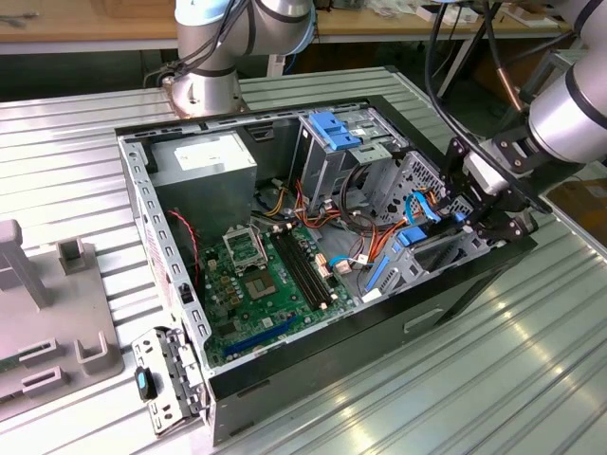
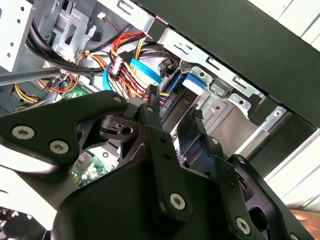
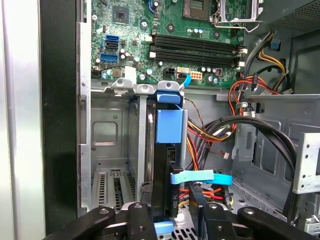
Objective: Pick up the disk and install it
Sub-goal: 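Insert the first disk wire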
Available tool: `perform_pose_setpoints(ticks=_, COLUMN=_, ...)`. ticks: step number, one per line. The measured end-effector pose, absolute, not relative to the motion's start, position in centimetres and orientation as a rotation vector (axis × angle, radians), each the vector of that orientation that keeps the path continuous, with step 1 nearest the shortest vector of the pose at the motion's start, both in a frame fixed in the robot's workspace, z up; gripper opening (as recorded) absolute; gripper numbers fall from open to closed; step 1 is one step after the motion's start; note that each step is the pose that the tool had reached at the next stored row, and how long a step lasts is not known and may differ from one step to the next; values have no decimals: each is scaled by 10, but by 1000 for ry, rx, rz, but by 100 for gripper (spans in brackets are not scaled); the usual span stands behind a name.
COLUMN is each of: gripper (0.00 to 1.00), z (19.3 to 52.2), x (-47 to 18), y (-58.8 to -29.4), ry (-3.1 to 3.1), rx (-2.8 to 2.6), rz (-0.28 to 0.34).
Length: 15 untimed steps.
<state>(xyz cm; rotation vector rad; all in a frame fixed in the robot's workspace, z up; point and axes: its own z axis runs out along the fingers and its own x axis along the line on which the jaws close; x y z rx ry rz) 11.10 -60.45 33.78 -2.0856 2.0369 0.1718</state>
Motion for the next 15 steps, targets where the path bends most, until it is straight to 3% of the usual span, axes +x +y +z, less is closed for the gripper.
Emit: perform_pose_setpoints(ticks=15, gripper=42, z=344, x=111, y=-605, ry=2036, rx=-2084, rz=174)
